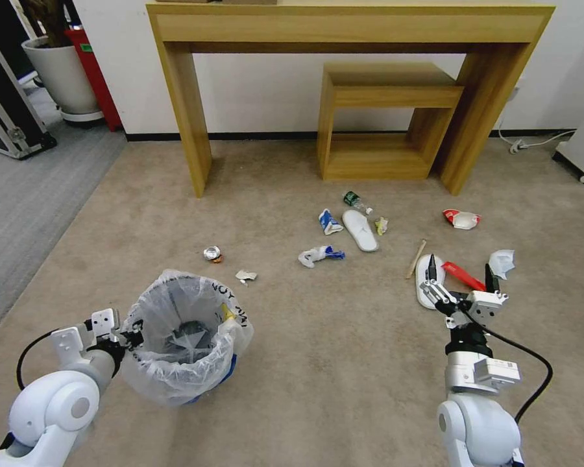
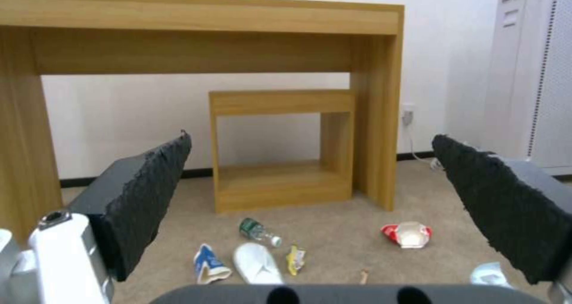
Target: Pick up the trash bin and place the garbage on the floor into it.
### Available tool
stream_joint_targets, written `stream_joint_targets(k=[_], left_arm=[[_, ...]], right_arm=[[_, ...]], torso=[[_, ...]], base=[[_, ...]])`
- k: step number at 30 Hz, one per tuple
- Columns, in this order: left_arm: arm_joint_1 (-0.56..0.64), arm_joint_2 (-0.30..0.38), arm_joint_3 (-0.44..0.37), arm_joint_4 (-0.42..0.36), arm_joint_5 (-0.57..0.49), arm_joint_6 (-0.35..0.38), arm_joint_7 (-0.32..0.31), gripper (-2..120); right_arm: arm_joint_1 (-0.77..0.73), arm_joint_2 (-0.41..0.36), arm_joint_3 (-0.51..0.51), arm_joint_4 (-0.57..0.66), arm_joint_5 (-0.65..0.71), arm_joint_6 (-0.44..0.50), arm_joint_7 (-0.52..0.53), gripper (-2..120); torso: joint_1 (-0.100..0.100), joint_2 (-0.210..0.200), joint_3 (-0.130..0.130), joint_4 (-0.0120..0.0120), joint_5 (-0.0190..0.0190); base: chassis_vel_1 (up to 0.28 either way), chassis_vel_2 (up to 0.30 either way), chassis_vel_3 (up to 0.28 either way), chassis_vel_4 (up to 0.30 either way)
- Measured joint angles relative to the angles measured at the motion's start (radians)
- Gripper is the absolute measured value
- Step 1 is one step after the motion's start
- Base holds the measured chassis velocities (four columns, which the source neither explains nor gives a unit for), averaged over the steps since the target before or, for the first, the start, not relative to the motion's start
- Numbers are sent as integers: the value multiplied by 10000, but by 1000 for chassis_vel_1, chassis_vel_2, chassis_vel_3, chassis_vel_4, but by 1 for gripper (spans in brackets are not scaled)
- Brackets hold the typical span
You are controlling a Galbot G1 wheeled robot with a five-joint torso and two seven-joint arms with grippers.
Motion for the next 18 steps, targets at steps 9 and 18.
stream_joint_targets(k=[9, 18], left_arm=[[66, -36, -24, -50, 43, -18, 0, 1], [124, -47, -68, -132, 58, -25, 9, 1]], right_arm=[[-31, -26, 25, 32, -38, 66, -55, 100], [-83, -31, 36, 91, -92, 74, -65, 100]], torso=[[0, 2, 0, 1, 0], [0, 1, 1, -1, 1]], base=[[74, 71, -74, -68], [1, 3, -1, -6]])
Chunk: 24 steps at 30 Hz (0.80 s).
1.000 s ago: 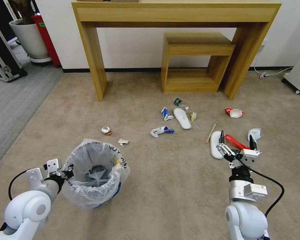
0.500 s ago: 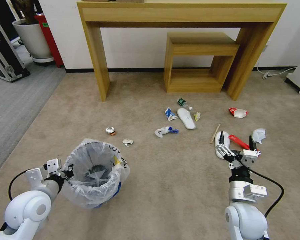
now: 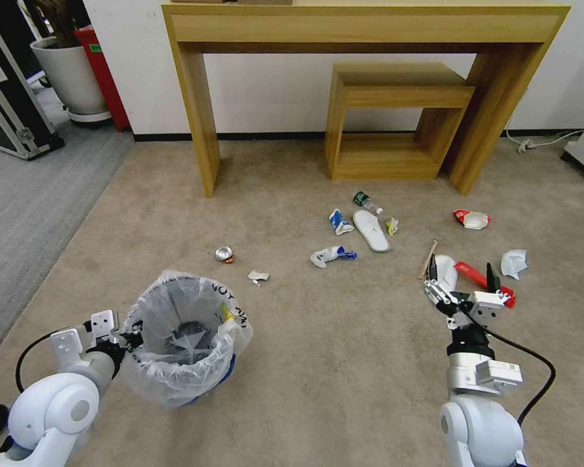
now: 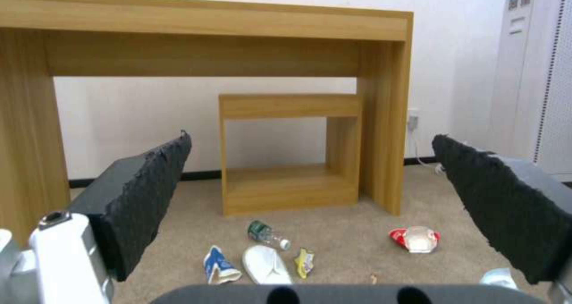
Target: Pick up the trash bin and place the garbage on the floor into it.
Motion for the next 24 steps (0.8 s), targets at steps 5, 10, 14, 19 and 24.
stream_joint_targets(k=[5, 10, 14, 19, 24], left_arm=[[20, 1, -12, -27, 0, -4, 0, 1], [30, -14, -12, -30, 26, -21, 1, 1], [39, -25, -10, -29, 49, -31, 1, 1], [40, -36, -2, -20, 68, -36, 0, 1], [42, -36, 5, -5, 69, -42, 3, 1]], right_arm=[[-21, 12, -1, 14, -12, 26, 21, 100], [-52, 27, 0, 34, -25, 67, 17, 100], [-63, 29, 12, 34, -38, 102, 1, 100], [-47, 67, -1, 24, -44, 234, -61, 100], [-68, 75, 38, 36, -82, 244, -192, 100]], torso=[[0, 0, 0, 0, 1], [0, 1, 0, 1, -1], [-1, 0, 1, 1, 0], [1, 0, 1, 3, -6], [0, 0, 0, 1, 4]], base=[[49, 51, -50, -67], [137, 134, -149, -117], [221, 192, -210, -212], [193, 207, -187, -191], [56, 49, -16, -41]])
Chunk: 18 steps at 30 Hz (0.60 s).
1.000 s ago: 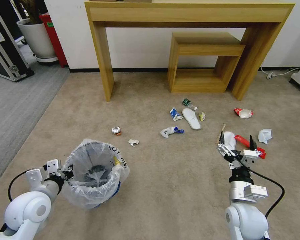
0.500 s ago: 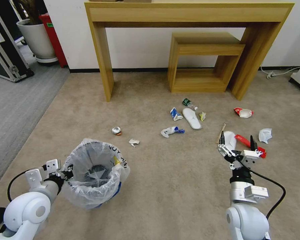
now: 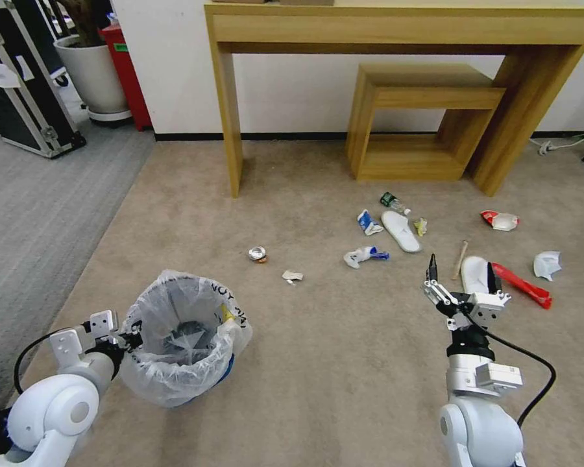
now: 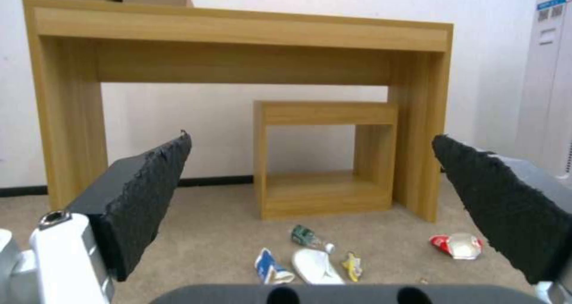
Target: Pick up the trash bin and place the garbage on the floor into it.
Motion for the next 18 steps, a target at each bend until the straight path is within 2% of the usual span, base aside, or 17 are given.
stream_joint_targets(k=[10, 18], left_arm=[[3, -8, 4, 11, 4, -26, 13, 1], [6, -28, 1, -2, 12, -26, 13, 1]], right_arm=[[-50, -29, 34, 65, 0, -118, -54, 100], [-95, -64, -7, 91, 21, -134, -60, 100]], torso=[[0, 1, -1, -1, -5], [0, 0, -1, 0, -5]], base=[[-32, -31, 21, 13], [-78, 90, 73, -89]])
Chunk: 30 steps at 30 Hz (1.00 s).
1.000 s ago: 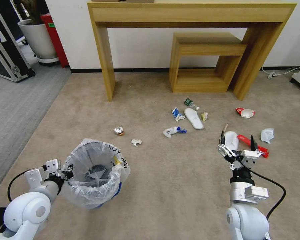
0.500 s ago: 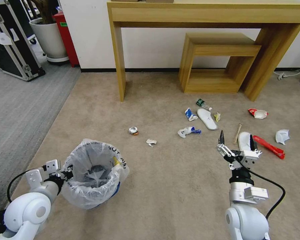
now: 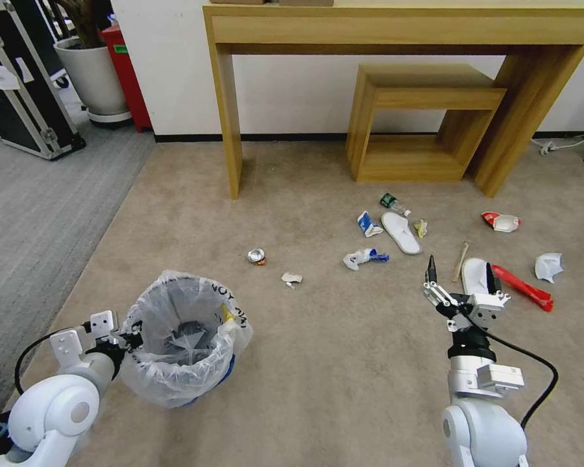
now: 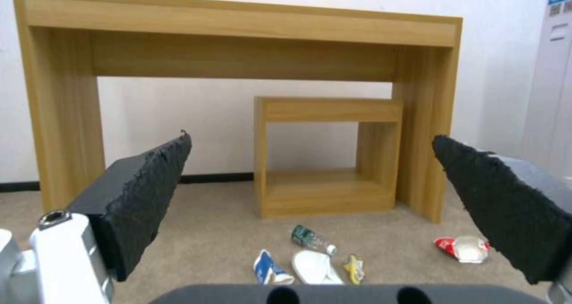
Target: Pick up the trash bin and place the garbage on the floor into it.
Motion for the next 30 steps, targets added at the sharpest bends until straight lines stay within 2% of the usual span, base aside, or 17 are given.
stream_joint_targets(k=[17, 30], left_arm=[[14, -43, 36, -33, 48, -3, 0, 1], [45, -18, -3, -42, 44, -4, -5, 1]], right_arm=[[56, -11, -60, -55, 23, 55, 71, 100], [-7, -12, -83, -19, 19, 33, 52, 100]], torso=[[4, -3, 4, -1, 1], [0, -2, -1, 0, 1]], base=[[-219, 207, 215, -213], [-33, 35, 40, -40]])
